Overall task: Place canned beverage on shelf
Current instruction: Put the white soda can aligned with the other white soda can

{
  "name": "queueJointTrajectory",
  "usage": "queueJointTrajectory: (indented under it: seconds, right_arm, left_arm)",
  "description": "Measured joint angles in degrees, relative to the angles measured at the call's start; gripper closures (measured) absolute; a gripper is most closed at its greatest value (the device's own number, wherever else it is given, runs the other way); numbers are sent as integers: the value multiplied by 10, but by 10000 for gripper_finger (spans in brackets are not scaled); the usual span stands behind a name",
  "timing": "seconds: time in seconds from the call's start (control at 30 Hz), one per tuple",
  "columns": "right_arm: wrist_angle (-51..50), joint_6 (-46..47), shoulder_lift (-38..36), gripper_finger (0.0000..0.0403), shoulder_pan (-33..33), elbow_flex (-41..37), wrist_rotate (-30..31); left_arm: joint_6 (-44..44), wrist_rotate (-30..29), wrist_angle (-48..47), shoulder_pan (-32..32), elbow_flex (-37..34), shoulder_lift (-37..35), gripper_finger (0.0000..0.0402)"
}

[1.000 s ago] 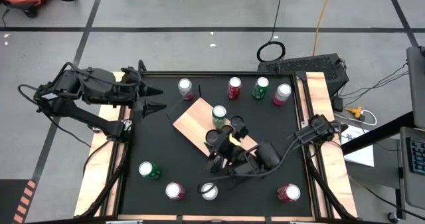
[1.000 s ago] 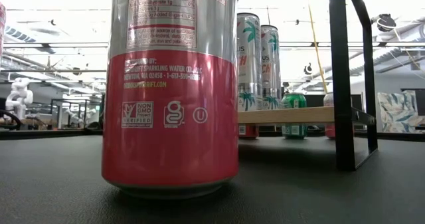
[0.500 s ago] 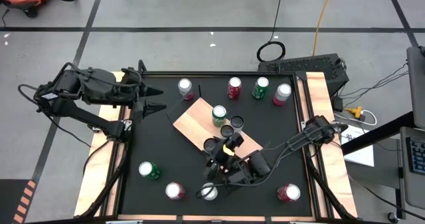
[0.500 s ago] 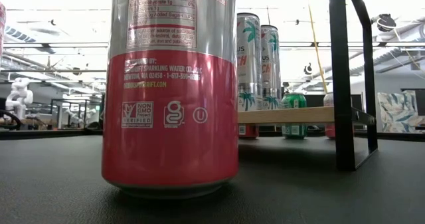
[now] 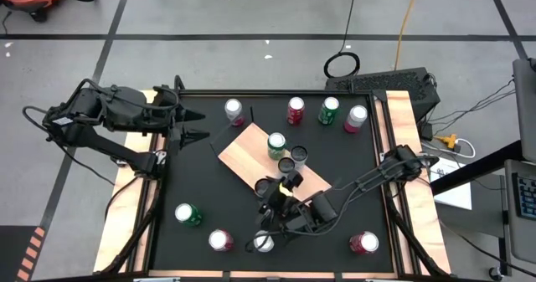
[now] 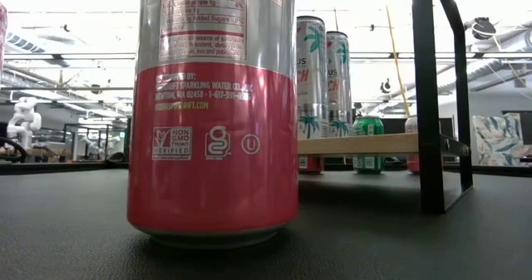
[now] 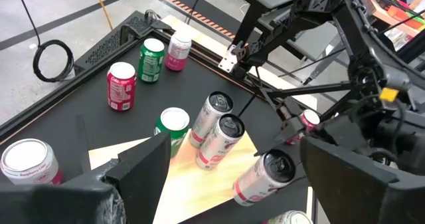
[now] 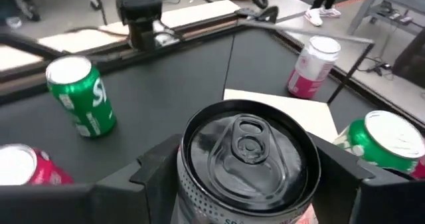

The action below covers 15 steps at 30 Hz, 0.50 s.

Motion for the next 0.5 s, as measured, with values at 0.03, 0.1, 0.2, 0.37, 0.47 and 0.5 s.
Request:
queueJointTrajectory:
  seconds: [0.03, 0.1, 0.2, 0.37, 0.47, 0.5]
  right_arm:
    - [1, -4, 0, 167, -1, -6, -1]
    - [0, -6, -3, 167, -5, -21, 0]
    - [36, -8, -15, 167, -9, -52, 2]
    - [124, -34, -30, 167, -9, -113, 4]
    - [158, -50, -30, 167, -9, -131, 2]
    - [166, -56, -30, 167, -9, -134, 2]
  left_arm:
    - [0, 0, 0, 0, 0, 0, 69]
    - [0, 1, 0, 0, 0, 0, 69]
    - [-1, 11, 0, 0, 0, 0, 69]
    - [-2, 14, -3, 0, 0, 0, 69]
    - [-2, 14, -3, 0, 0, 1, 69]
    - [-2, 14, -3, 0, 0, 1, 69]
